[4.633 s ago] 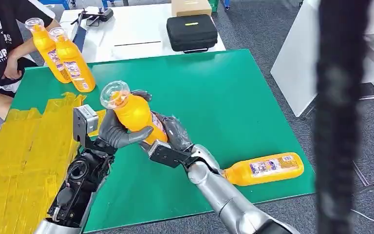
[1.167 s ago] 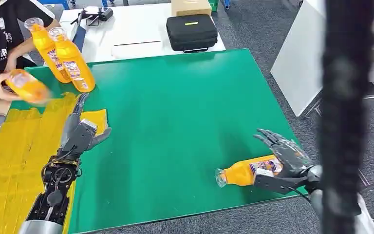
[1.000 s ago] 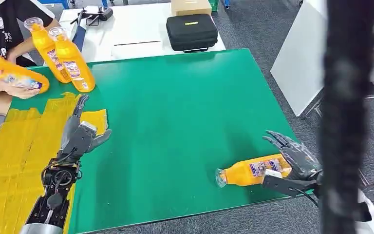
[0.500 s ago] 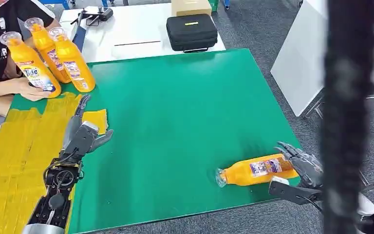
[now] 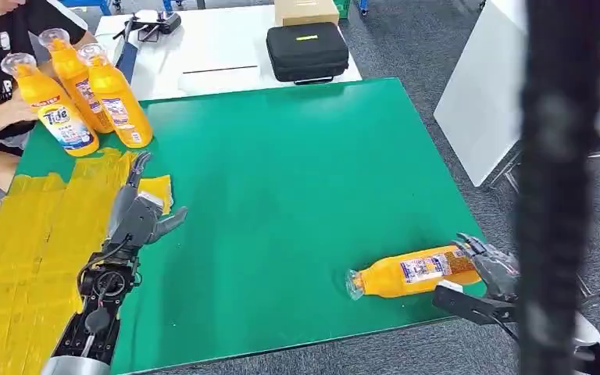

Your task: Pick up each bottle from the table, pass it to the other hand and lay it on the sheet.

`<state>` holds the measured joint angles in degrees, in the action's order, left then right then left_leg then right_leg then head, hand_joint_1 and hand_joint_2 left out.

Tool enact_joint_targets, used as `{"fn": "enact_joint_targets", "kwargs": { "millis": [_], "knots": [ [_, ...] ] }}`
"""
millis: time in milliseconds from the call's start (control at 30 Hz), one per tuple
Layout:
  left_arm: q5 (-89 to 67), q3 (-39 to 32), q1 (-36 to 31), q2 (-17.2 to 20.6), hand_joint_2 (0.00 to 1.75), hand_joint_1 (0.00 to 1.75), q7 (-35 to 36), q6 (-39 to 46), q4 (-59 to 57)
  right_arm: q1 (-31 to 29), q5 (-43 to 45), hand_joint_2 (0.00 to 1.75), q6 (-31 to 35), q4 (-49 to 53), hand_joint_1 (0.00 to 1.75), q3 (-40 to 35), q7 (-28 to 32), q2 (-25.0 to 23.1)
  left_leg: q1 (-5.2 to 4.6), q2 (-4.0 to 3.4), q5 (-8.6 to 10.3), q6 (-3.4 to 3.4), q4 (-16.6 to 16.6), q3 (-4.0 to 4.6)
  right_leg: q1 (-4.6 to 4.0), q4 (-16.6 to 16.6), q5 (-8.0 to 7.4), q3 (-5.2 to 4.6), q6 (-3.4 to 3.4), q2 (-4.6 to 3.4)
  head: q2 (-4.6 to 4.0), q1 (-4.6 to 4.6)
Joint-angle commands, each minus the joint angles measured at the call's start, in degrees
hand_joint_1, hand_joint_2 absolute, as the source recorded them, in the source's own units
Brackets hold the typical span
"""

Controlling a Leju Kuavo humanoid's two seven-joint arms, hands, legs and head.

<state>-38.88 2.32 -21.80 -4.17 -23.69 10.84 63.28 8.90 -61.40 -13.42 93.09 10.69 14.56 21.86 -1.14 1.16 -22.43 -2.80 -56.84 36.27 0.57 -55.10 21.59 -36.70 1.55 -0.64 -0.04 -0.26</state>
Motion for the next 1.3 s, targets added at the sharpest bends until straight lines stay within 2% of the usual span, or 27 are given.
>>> {"fn": "enact_joint_targets", "kwargs": {
  "millis": [33,167,267,333,367,533,567,600,633,667,700,733,767,800,833,867,933,1000,1067,1300],
  "knots": [
    [0.99,-0.49,-3.5,-0.84,1.75,0.0,0.19,0.48,-7.74,-5.69,-1.72,1.75,1.25,-10.49,0.0,-3.17,-0.46,-3.48,0.11,-0.12,-0.14,0.2,0.04,-0.38,-0.12,0.12,0.08,0.41,-0.06,-0.01,0.0,0.02],
    [1.37,-0.81,-3.53,-1.19,1.75,0.0,0.16,0.67,-8.34,-6.7,-2.82,1.75,2.57,-11.85,0.0,-4.76,-1.21,-4.54,0.09,-0.14,-0.08,0.14,0.05,-0.25,-0.1,0.12,0.02,0.27,-0.04,-0.05,0.0,0.0],
    [1.54,-0.96,-3.37,-1.42,1.75,0.0,0.24,0.78,-8.46,-6.78,-3.49,1.75,2.88,-11.82,0.0,-5.62,-1.56,-5.47,0.14,-0.19,-0.21,0.25,0.01,-0.48,-0.16,0.11,0.13,0.51,-0.07,-0.04,0.0,0.0],
    [1.84,-1.09,-3.72,-1.75,1.75,0.0,0.46,0.69,-8.98,-7.37,-4.7,1.75,2.24,-12.98,0.0,-7.21,-2.2,-5.79,0.09,-0.1,-0.09,0.15,0.04,-0.26,-0.1,0.1,0.04,0.28,-0.05,-0.02,0.0,0.02],
    [1.91,-1.1,-3.87,-1.85,1.75,0.0,0.52,0.68,-9.08,-7.56,-4.85,1.75,2.13,-13.32,0.0,-7.55,-2.27,-5.89,0.14,-0.17,-0.22,0.26,0.0,-0.5,-0.16,0.09,0.15,0.54,-0.08,-0.03,0.0,0.02],
    [2.41,-1.19,-4.69,-2.0,1.75,0.0,0.84,0.69,-9.89,-8.34,-5.76,1.75,1.52,-15.35,0.0,-9.04,-2.69,-5.75,0.1,-0.09,-0.09,0.17,0.02,-0.26,-0.11,0.09,0.05,0.3,-0.05,0.0,0.0,0.02],
    [2.56,-1.2,-4.74,-2.01,1.75,0.0,0.87,0.69,-9.98,-8.38,-5.8,1.75,1.47,-15.49,0.0,-9.18,-2.73,-5.74,0.17,-0.17,-0.3,0.32,-0.07,-0.61,-0.18,0.04,0.23,0.66,-0.09,0.01,0.0,0.02],
    [2.89,-1.24,-4.79,-2.05,1.75,0.0,0.97,0.77,-10.04,-8.39,-6.15,1.75,1.22,-15.98,0.02,-9.58,-3.15,-5.95,0.1,-0.1,-0.12,0.19,0.02,-0.32,-0.11,0.08,0.08,0.35,-0.05,0.01,0.0,0.02],
    [3.11,-1.17,-4.77,-2.01,1.75,0.0,1.02,0.88,-10.1,-8.25,-6.37,1.75,1.04,-16.2,0.16,-9.97,-3.41,-6.1,0.14,-0.14,-0.21,0.26,-0.01,-0.49,-0.15,0.08,0.16,0.54,-0.07,0.01,0.0,0.02],
    [3.26,-1.17,-4.79,-2.0,1.75,0.0,1.08,0.92,-10.17,-8.28,-6.6,1.75,0.78,-16.39,0.4,-10.2,-3.69,-5.99,0.12,-0.07,-0.11,0.19,0.04,-0.33,-0.13,0.11,0.08,0.39,-0.06,0.03,0.0,0.02],
    [3.61,-1.2,-4.91,-2.03,1.75,0.0,1.18,1.08,-10.33,-8.31,-6.99,1.75,0.24,-16.84,1.19,-10.68,-4.39,-5.71,0.11,-0.06,-0.09,0.17,0.04,-0.28,-0.11,0.11,0.06,0.33,-0.05,0.03,0.0,0.02],
    [3.96,-1.35,-5.14,-2.05,1.75,0.0,1.36,1.14,-10.47,-8.71,-7.18,1.75,-0.16,-17.71,1.47,-11.25,-4.65,-5.18,0.14,-0.11,-0.2,0.25,0.0,-0.47,-0.15,0.08,0.16,0.52,-0.07,0.03,0.0,0.02],
    [3.99,-1.34,-5.22,-2.01,1.75,0.0,1.36,1.11,-10.5,-8.86,-7.18,1.75,-0.14,-17.89,1.47,-11.28,-4.64,-4.99,0.12,-0.08,-0.11,0.18,0.02,-0.31,-0.13,0.1,0.08,0.36,-0.05,0.03,0.0,0.0],
    [4.12,-1.38,-5.4,-1.99,1.75,0.0,1.46,1.09,-10.58,-9.32,-7.17,1.75,-0.39,-18.55,1.57,-11.43,-4.66,-4.63,0.14,-0.1,-0.19,0.24,0.0,-0.47,-0.16,0.09,0.15,0.53,-0.07,0.04,0.0,0.04],
    [4.28,-1.46,-5.48,-1.99,1.75,0.0,1.56,1.05,-10.65,-9.59,-7.16,1.75,-0.67,-19.0,1.75,-11.72,-4.66,-4.29,0.15,-0.11,-0.18,0.23,-0.01,-0.46,-0.17,0.09,0.14,0.51,-0.06,0.04,0.0,0.02],
    [4.63,-1.61,-5.63,-1.96,1.75,0.0,1.8,1.12,-10.86,-10.07,-6.91,1.75,-1.09,-19.73,1.75,-12.36,-4.66,-3.57,0.12,-0.15,-0.09,0.15,0.02,-0.31,-0.13,0.1,0.04,0.34,-0.04,-0.02,0.0,0.02],
    [4.95,-1.82,-5.39,-1.86,1.75,0.0,1.87,1.23,-10.97,-10.15,-6.75,1.75,-1.29,-20.27,1.75,-12.74,-4.78,-3.01,0.16,-0.21,-0.25,0.29,-0.05,-0.67,-0.18,0.06,0.2,0.71,-0.07,0.03,0.0,0.04],
    [5.2,-1.86,-4.85,-1.84,1.75,0.0,1.66,1.5,-11.11,-9.63,-6.65,1.75,-1.37,-20.24,1.75,-12.8,-5.04,-2.91,0.1,-0.15,-0.07,0.14,0.04,-0.44,-0.11,0.11,0.05,0.46,-0.04,0.0,0.0,0.02],
    [5.9,-1.87,-5.1,-1.79,1.75,0.0,1.15,1.72,-12.05,-8.8,-6.6,1.75,-1.42,-19.64,1.75,-12.98,-5.8,-2.83,0.18,-0.15,-0.23,0.31,0.01,-0.82,-0.2,0.13,0.2,0.87,-0.08,0.09,0.0,0.02],
    [6.29,-1.96,-5.59,-1.68,1.75,0.0,1.15,1.81,-12.71,-8.8,-6.65,1.75,-1.31,-19.53,1.75,-13.1,-6.24,-3.24,0.14,-0.07,-0.13,0.23,0.02,-0.76,-0.17,0.11,0.13,0.83,-0.07,0.1,0.0,0.02]
  ]
}}
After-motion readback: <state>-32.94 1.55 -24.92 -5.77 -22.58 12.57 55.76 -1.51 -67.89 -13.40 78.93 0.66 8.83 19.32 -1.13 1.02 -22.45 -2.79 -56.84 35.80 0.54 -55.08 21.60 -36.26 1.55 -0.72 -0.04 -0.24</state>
